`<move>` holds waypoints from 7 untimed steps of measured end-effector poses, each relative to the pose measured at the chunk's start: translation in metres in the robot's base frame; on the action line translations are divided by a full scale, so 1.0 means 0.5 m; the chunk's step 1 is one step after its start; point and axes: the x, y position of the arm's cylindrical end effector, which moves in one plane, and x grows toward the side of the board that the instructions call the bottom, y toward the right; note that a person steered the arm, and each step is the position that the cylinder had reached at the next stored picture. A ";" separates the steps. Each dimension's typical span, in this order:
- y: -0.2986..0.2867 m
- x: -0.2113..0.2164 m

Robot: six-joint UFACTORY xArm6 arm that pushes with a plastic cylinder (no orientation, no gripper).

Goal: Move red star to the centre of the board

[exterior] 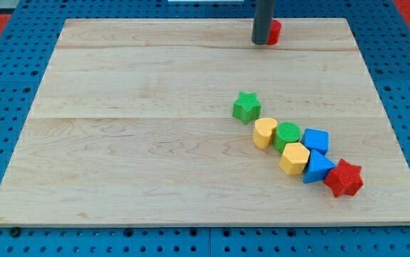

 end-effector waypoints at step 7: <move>0.046 0.359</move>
